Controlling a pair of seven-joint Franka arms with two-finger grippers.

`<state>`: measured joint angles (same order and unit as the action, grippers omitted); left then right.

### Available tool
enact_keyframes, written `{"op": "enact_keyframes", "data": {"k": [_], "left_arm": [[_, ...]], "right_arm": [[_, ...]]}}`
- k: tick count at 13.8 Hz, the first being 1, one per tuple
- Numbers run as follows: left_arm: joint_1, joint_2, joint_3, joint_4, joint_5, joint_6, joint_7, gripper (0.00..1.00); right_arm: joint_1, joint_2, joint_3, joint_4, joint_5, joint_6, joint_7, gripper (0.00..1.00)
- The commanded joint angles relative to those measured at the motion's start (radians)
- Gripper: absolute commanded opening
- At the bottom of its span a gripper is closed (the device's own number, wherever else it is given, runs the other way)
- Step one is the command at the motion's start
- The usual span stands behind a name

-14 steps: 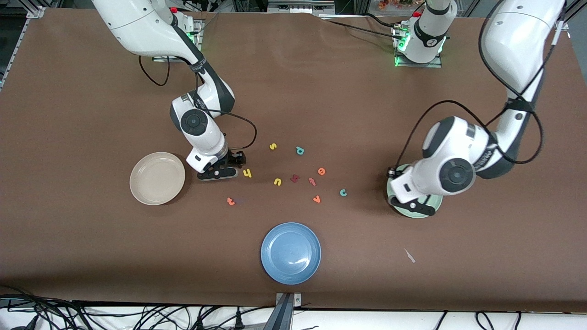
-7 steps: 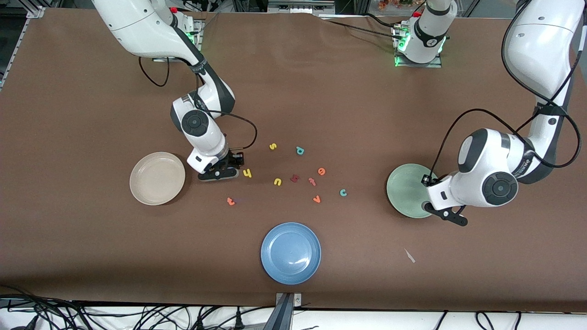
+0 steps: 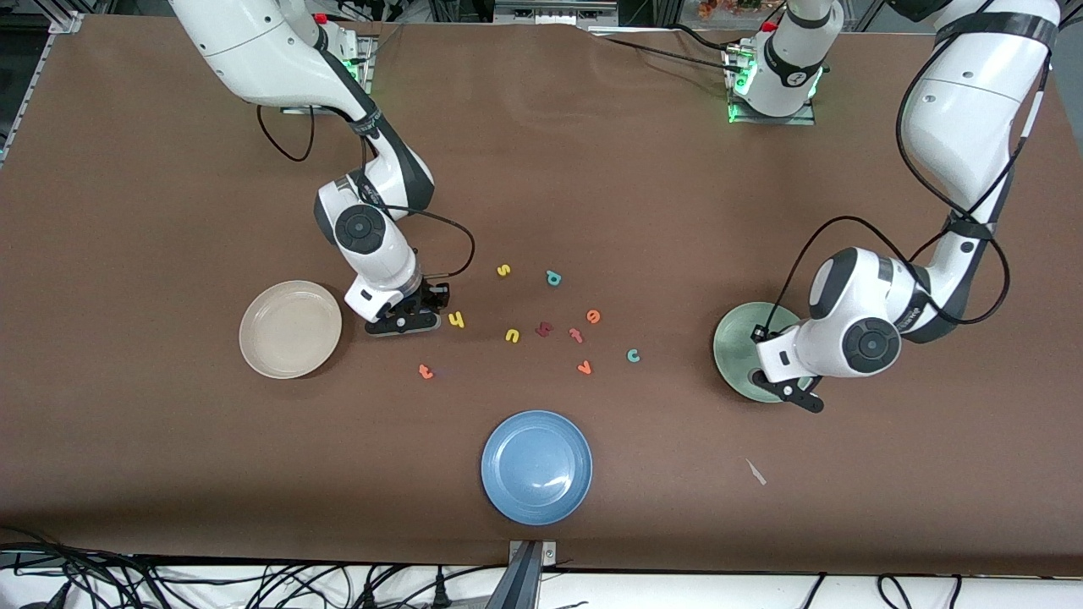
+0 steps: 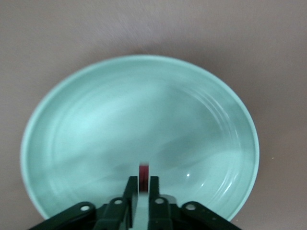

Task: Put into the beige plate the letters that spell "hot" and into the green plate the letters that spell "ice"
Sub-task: 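Drop the pink letter onto the green plate with the left gripper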

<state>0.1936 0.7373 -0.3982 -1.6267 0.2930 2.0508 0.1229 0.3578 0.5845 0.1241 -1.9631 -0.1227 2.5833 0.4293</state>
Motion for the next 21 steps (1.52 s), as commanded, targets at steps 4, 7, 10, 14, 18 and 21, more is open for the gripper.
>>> {"op": "enact_keyframes", "data": {"k": [4,7,10,14,18,21], "left_arm": [[-0.002,-0.082,-0.014,0.008,0.024,-0.064,-0.029,1.0],[-0.002,-0.104,-0.048,0.063,0.017,-0.136,-0.029,1.0],[-0.005,-0.104,-0.077,0.103,0.018,-0.138,-0.028,1.0],[-0.011,-0.104,-0.11,0.139,0.015,-0.127,-0.014,1.0],[-0.017,-0.098,-0.134,0.151,-0.018,-0.129,-0.029,1.0],[-0.065,-0.067,-0.134,0.149,-0.048,-0.103,-0.028,1.0]], "right_arm": [[0.003,0.018,0.0,0.026,-0.018,-0.014,0.006,0.38],[0.006,0.021,0.0,0.026,-0.017,-0.014,0.009,0.28],[0.006,0.023,0.0,0.026,-0.015,-0.014,0.014,0.25],[0.001,0.015,0.0,0.07,-0.014,-0.088,0.008,0.23],[-0.008,0.014,-0.001,0.266,-0.015,-0.415,-0.012,0.23],[-0.02,-0.021,-0.043,0.254,-0.014,-0.439,-0.121,0.23]]}}
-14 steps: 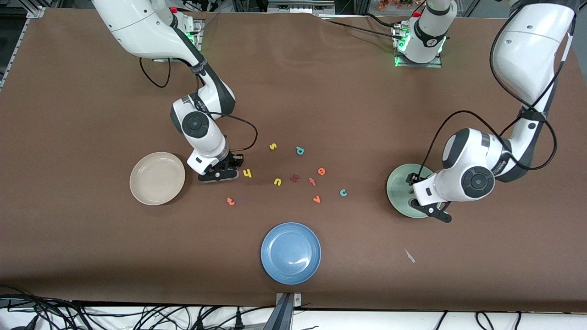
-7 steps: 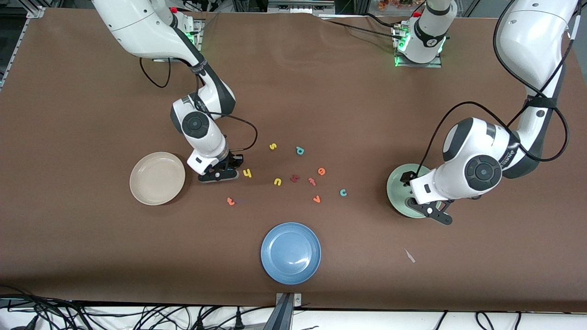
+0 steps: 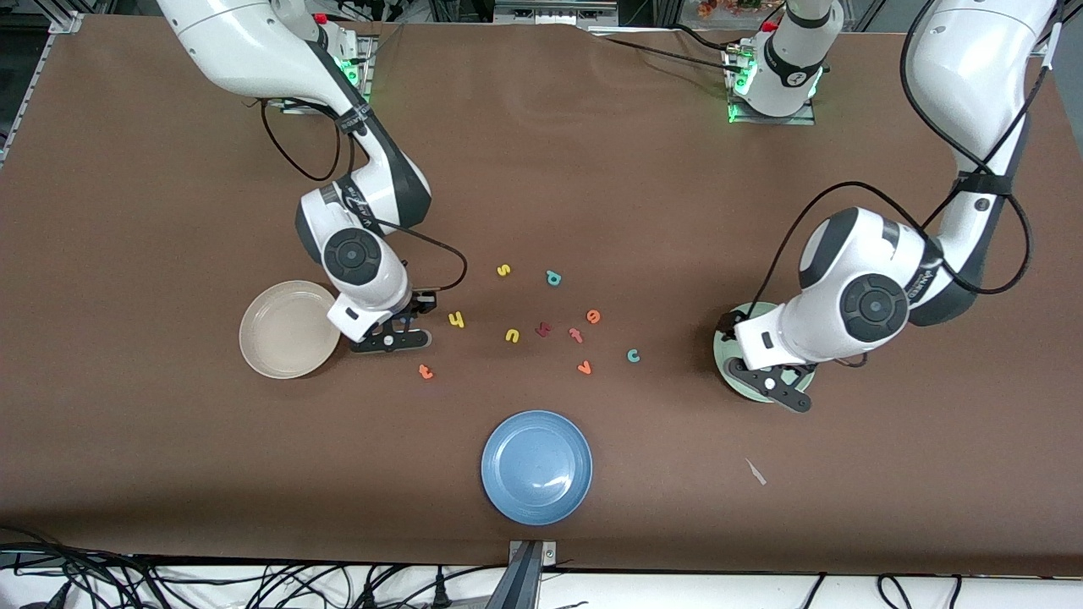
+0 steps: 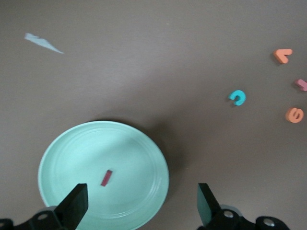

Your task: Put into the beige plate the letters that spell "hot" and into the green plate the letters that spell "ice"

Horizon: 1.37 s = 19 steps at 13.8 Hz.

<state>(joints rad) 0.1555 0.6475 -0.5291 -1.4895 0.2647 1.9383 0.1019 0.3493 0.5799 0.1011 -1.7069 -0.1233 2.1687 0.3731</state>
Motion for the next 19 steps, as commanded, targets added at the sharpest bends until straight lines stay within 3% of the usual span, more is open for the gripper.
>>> {"op": "enact_keyframes", "data": {"k": [1,3,7,10,13,16,19], "left_arm": [[-0.042,0.033,-0.003,0.006,-0.016,0.043,-0.007,1.0],[-0.077,0.053,-0.003,0.0,-0.015,0.106,-0.001,1.0],[-0.123,0.066,-0.002,0.0,-0.012,0.176,0.028,1.0],[-0.134,0.072,-0.002,0.0,-0.019,0.177,0.203,1.0],[-0.166,0.095,-0.002,-0.009,-0.021,0.238,0.301,1.0],[-0.185,0.11,0.001,-0.026,-0.01,0.257,0.355,1.0],[-0.186,0.112,0.004,-0.026,0.005,0.257,0.369,0.94]], "right_arm": [[-0.013,-0.035,-0.033,-0.003,-0.012,-0.033,-0.103,0.22],[-0.013,-0.058,-0.084,-0.016,-0.006,-0.056,-0.208,0.2],[-0.018,-0.12,-0.15,-0.123,0.025,0.035,-0.325,0.15],[-0.018,-0.167,-0.199,-0.201,0.028,0.072,-0.403,0.14],[-0.018,-0.192,-0.26,-0.319,0.08,0.204,-0.521,0.14],[-0.023,-0.176,-0.27,-0.401,0.119,0.357,-0.574,0.16],[-0.029,-0.172,-0.27,-0.405,0.12,0.362,-0.574,0.16]]}}
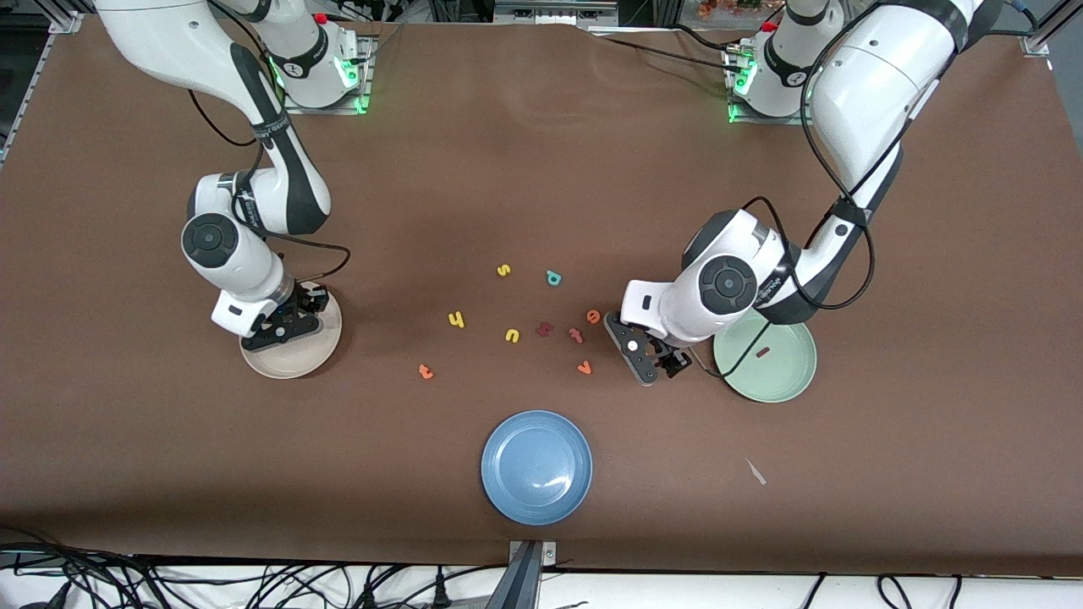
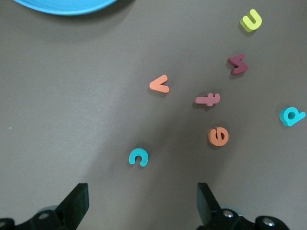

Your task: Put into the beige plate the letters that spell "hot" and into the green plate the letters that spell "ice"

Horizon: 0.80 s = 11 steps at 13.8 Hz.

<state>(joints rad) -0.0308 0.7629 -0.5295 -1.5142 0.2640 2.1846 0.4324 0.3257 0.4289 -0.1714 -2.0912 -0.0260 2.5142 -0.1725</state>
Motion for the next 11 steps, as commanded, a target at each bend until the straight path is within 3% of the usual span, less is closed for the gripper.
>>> {"op": "enact_keyframes", "data": {"k": [1,2,3,7,9,11], "left_arm": [[0.0,0.003,0.005,-0.001,0.017,0.012,0.049,0.88],[0.0,0.004,0.005,-0.001,0.02,0.026,0.08,0.85],[0.0,0.007,0.006,-0.003,0.02,0.037,0.106,0.81],[-0.003,0.027,0.014,-0.006,0.021,0.075,0.166,0.79],[-0.026,0.036,0.032,-0.021,0.021,0.116,0.181,0.77],[-0.034,0.047,0.049,-0.041,0.02,0.159,0.183,0.76]], "right_arm": [[-0.005,-0.021,0.003,-0.021,0.023,0.015,-0.03,0.21],[-0.007,-0.021,0.003,-0.02,0.023,0.015,-0.028,0.48],[-0.011,-0.019,0.003,-0.018,0.023,0.014,-0.028,0.99],[-0.014,-0.028,0.018,-0.015,0.046,-0.003,-0.016,1.0],[-0.013,-0.03,0.065,-0.009,0.116,-0.012,0.019,1.0],[0.001,-0.009,0.102,0.023,0.124,-0.011,0.097,1.0]]}}
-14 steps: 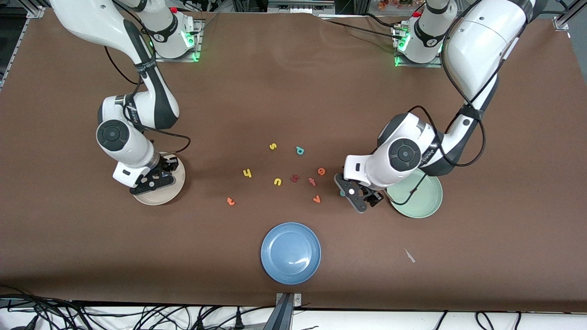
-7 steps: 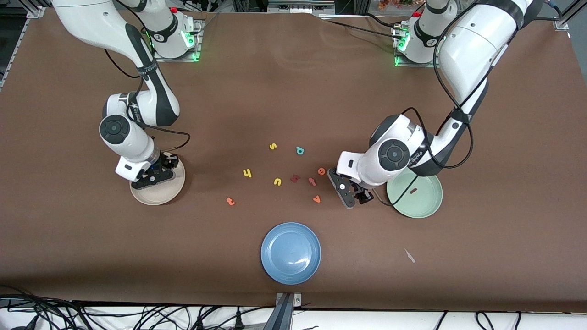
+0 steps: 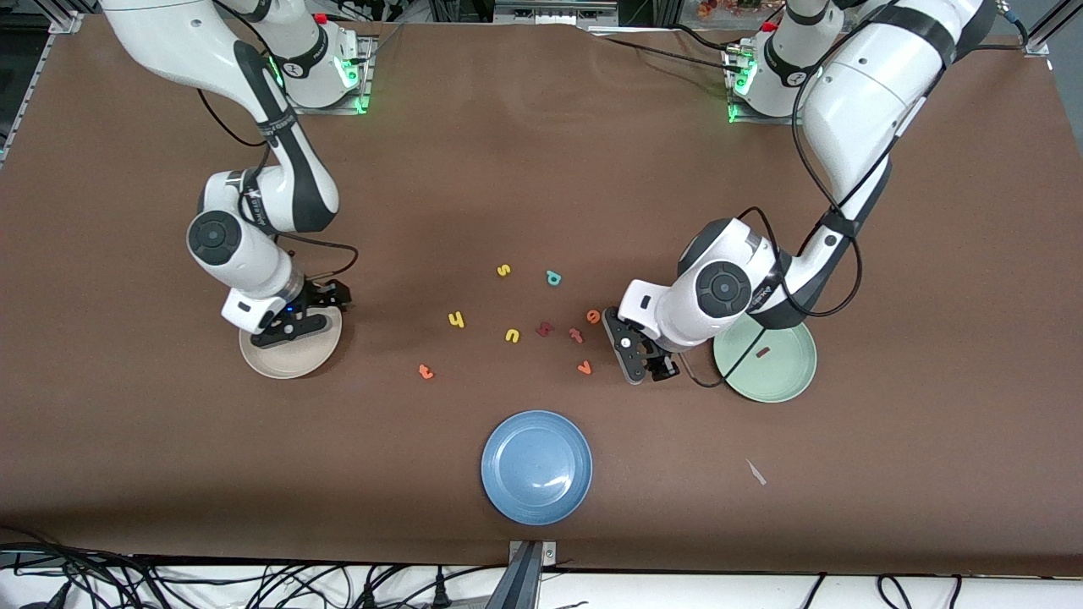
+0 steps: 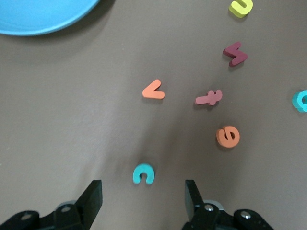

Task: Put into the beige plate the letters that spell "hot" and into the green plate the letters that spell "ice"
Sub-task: 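Grasp the cyan c with the left gripper while the right gripper reaches the h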

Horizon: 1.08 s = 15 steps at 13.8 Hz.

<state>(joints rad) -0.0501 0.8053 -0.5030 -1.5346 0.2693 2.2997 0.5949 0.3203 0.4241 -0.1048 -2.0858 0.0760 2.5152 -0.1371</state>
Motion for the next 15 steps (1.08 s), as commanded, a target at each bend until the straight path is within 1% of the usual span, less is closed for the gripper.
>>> {"op": "enact_keyframes", "data": {"k": [1,3,7,9,10,11,14,15], "left_arm": [[-0.014,0.011,0.027,-0.024,0.014,0.067,0.026,0.76],[-0.024,0.014,0.046,-0.025,0.014,0.075,0.064,0.73],[-0.03,0.035,0.054,-0.027,0.014,0.076,0.072,0.67],[-0.039,0.044,0.064,-0.028,0.014,0.102,0.071,0.67],[-0.045,0.049,0.07,-0.03,0.014,0.106,0.071,0.65],[-0.051,0.051,0.078,-0.03,0.014,0.106,0.071,0.62],[-0.062,0.063,0.087,-0.032,0.014,0.139,0.071,0.58],[-0.07,0.063,0.092,-0.032,0.016,0.144,0.072,0.45]], "right_arm": [[0.019,0.024,0.06,0.042,0.022,-0.012,0.117,1.0],[0.058,0.025,0.079,0.058,0.022,-0.013,0.206,1.0],[0.176,0.045,0.079,0.108,0.019,-0.015,0.399,1.0],[0.233,0.065,0.077,0.147,0.018,-0.021,0.483,1.0],[0.255,0.077,0.077,0.165,0.018,-0.022,0.507,1.0],[0.273,0.088,0.077,0.177,0.018,-0.022,0.52,1.0],[0.286,0.104,0.077,0.188,0.002,-0.021,0.522,1.0],[0.286,0.11,0.077,0.193,-0.004,-0.021,0.515,1.0]]}}
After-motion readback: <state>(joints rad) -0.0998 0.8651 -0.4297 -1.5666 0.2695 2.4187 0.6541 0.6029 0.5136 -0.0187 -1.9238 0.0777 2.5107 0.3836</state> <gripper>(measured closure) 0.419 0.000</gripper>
